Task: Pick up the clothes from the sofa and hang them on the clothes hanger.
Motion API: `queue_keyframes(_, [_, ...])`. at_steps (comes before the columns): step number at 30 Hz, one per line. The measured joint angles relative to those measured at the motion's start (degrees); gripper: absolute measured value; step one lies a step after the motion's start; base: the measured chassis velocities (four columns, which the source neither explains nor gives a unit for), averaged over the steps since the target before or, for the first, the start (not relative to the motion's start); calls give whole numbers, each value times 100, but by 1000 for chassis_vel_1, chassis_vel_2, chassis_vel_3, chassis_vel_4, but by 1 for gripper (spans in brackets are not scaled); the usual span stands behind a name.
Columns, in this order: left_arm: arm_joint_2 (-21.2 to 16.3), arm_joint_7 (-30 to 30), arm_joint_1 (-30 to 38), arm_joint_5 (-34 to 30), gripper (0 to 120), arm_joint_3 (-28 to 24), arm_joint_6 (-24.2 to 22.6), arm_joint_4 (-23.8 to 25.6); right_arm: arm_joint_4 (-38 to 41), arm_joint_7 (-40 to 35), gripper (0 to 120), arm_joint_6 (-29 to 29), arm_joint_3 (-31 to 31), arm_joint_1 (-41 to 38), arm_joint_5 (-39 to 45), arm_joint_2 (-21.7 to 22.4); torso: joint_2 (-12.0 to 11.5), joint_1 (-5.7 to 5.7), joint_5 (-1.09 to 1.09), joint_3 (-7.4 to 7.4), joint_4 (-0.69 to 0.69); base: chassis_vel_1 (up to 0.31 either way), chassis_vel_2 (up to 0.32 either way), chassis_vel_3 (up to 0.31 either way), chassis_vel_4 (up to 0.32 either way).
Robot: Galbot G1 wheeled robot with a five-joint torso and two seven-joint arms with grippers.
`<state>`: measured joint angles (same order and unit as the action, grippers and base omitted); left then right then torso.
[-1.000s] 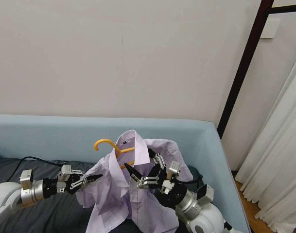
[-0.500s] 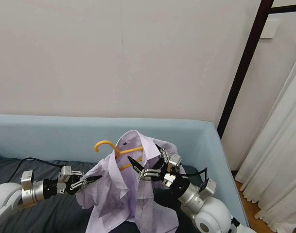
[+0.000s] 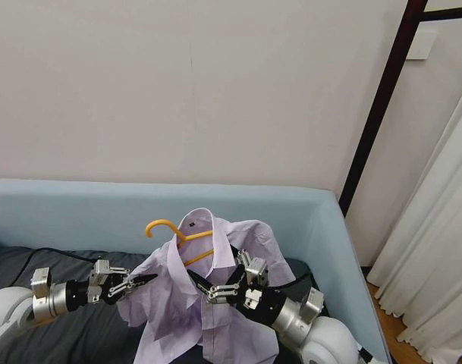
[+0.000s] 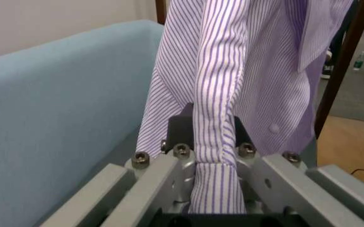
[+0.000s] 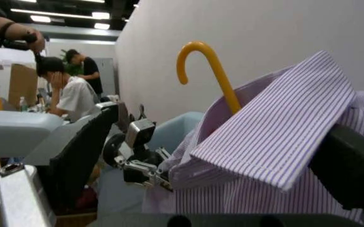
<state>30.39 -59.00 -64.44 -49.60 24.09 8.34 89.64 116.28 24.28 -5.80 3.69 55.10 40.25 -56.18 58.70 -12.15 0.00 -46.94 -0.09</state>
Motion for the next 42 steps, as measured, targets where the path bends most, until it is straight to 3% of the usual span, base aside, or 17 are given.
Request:
queue_keyframes(4, [23,-12,36,19,3,-40,5,-38,82,-639,100,20,-78,3,-97,24,0,0,0,0,0,0,0,0,0])
queue_keyframes(8, [30,-17,50,28,3,-68,5,-27,151,-1757,100,154,-73,-44,-466,3,0,0,0,0,0,0,0,0,0])
queue_keyframes(18, [13,-17,35,28,3,-72,5,7,267,-2118,100,181,-63,-41,-895,-7,0,0,0,0,0,0,0,0,0])
queue_keyframes(25, [13,-87,10,71,3,-51,10,4,446,-2317,100,177,-284,-286,-183,51,0,0,0,0,0,0,0,0,0])
queue_keyframes(28, [15,-119,9,88,3,-39,20,3,456,-2604,100,565,-513,-688,101,358,0,0,0,0,2,0,0,0,0])
queue_keyframes(29, [15,-154,21,98,3,-36,31,-13,444,-2477,100,961,-630,-867,312,690,0,0,1,0,1,0,0,0,0])
queue_keyframes(30, [15,-154,21,98,3,-36,31,-13,444,-2477,100,961,-630,-867,312,690,0,0,1,0,1,0,0,0,0])
queue_keyframes(33, [15,-189,62,123,3,-37,56,-41,247,-1363,100,1415,-697,-1139,922,1281,0,0,0,0,-1,0,0,0,0])
queue_keyframes(34, [15,-189,62,123,3,-37,56,-41,247,-1363,100,1415,-697,-1139,922,1281,0,0,0,0,-1,0,0,0,0])
queue_keyframes(38, [49,-218,133,141,3,-80,61,-53,-381,1048,100,1715,-687,-1597,1092,1564,0,0,1,0,0,0,0,0,0])
queue_keyframes(40, [63,-223,136,173,3,-117,74,-59,-559,1580,100,1743,-580,-1789,878,1580,0,0,1,-1,0,0,0,0,0])
queue_keyframes(42, [74,-233,133,193,3,-137,81,-62,-600,1644,100,1743,-489,-1870,736,1581,0,0,2,0,0,0,0,0,0])
